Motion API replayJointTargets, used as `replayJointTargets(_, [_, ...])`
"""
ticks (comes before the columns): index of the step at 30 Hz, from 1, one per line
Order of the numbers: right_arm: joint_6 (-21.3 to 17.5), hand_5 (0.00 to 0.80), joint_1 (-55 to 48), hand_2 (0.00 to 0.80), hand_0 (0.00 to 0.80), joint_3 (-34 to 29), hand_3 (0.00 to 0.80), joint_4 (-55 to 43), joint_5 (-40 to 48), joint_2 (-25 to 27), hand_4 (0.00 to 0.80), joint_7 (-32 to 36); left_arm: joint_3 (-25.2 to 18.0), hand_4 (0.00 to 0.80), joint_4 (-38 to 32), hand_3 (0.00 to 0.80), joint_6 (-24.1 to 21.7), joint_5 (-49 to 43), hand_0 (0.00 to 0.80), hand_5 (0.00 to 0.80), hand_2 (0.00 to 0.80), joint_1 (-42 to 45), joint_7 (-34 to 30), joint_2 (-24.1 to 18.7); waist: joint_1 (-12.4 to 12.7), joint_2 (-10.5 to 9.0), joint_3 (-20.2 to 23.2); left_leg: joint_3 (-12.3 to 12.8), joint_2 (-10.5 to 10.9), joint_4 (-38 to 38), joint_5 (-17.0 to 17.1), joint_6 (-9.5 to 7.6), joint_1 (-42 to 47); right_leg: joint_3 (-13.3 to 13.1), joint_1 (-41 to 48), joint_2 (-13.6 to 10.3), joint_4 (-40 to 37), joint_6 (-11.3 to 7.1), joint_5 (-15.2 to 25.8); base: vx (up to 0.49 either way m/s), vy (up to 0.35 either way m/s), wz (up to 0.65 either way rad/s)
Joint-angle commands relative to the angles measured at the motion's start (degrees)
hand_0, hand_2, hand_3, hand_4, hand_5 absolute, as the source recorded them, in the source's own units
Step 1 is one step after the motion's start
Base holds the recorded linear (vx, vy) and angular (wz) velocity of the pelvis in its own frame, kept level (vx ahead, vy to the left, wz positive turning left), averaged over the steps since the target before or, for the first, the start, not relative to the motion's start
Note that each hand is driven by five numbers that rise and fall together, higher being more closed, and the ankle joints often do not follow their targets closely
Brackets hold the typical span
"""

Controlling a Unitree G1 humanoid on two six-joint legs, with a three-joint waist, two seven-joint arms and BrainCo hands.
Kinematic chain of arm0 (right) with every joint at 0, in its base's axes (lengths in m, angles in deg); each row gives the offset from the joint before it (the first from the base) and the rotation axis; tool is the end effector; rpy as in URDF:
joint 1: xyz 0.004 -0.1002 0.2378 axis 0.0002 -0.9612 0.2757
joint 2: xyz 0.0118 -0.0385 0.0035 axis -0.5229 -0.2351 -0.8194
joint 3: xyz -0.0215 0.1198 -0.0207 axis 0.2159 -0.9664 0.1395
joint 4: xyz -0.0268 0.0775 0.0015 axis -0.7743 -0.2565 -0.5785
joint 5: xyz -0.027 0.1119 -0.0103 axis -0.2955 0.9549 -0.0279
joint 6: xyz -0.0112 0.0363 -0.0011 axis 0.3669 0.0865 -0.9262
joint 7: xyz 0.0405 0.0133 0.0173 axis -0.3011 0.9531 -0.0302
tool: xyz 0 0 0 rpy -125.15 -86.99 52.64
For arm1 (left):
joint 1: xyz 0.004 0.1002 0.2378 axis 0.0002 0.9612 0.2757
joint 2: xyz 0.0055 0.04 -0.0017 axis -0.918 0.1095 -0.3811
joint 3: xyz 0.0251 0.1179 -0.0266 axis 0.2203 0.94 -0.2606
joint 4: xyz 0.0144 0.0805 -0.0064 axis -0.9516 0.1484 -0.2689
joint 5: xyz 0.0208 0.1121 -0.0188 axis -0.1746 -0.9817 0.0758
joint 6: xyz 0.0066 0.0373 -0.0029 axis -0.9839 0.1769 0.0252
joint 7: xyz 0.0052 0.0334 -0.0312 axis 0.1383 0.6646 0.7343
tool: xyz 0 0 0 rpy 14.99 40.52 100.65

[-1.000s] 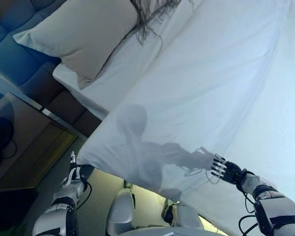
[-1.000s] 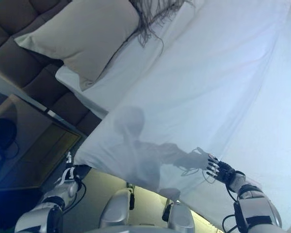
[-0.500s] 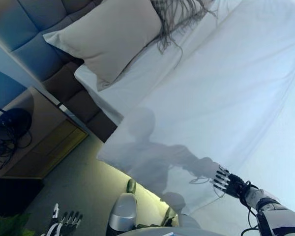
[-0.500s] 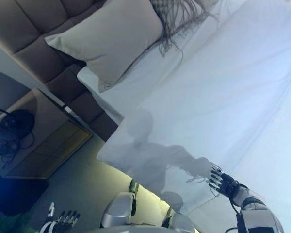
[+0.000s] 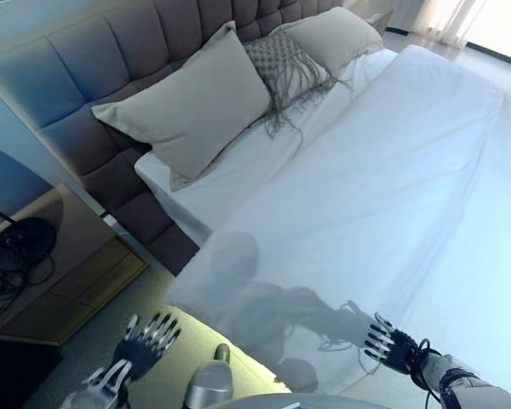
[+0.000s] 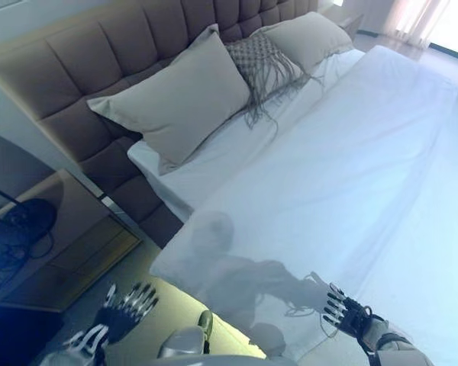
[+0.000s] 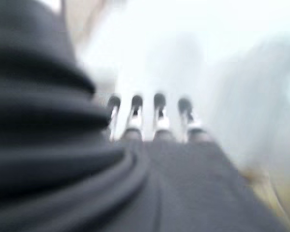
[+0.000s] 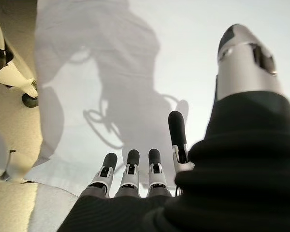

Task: Make the bed neatly

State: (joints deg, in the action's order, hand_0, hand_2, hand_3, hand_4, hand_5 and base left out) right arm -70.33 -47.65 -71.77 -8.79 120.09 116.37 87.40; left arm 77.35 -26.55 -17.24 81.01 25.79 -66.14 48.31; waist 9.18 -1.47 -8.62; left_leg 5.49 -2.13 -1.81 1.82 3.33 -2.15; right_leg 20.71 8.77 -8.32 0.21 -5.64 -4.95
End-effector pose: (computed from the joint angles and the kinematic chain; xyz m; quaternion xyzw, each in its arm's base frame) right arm 0.1312 -0.3203 -0.1015 0.2905 0.4966 -0.1463 0.8048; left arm 0.1105 0.2966 -0.1051 -0.5365 0.2393 -0.0737 0.8059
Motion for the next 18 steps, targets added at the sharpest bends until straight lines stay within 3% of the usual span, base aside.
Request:
replayJointTargets(1, [0.34,0.0,1.4,0.0,0.0,0.27,0.0,-1.13,-0.73,2.0,0.0,0.36,1.77,0.0,-3.59,0.0,-3.98,1.29,0.0,0.0,0.0,-3.36,-6.25,1.88,-0.01,1.23,-0.76,1.86,-0.91,0.55,-4.67,0.11,4.31,-1.08,-2.47,-2.0,2.74,-1.47,2.62,0.088,0.022,-0.14])
replayJointTargets(9, [0.66,0.0,-0.04,0.0,0.0,1.15,0.0,-1.73,-3.67,1.95,0.0,0.1,2.49,0.0,-8.15,0.0,-3.71,3.61,0.0,0.0,0.0,-10.49,-3.79,0.67,-4.14,0.52,-1.57,5.19,-2.11,-2.92,-6.39,0.05,4.89,-4.35,-4.24,-1.49,5.1,-1.19,1.88,0.084,0.053,-0.22])
replayJointTargets(18, [-1.54,0.0,3.95,0.0,0.0,5.65,0.0,-1.82,-1.84,0.84,0.0,-0.35,6.15,0.0,-4.76,0.0,-6.63,11.47,0.0,0.0,0.0,-26.26,3.88,-2.24,-8.29,-2.35,-10.67,7.54,-5.2,-15.68,-8.46,-0.56,-7.88,-8.06,-16.38,-0.34,12.55,-0.52,2.6,-0.159,-0.023,-0.3])
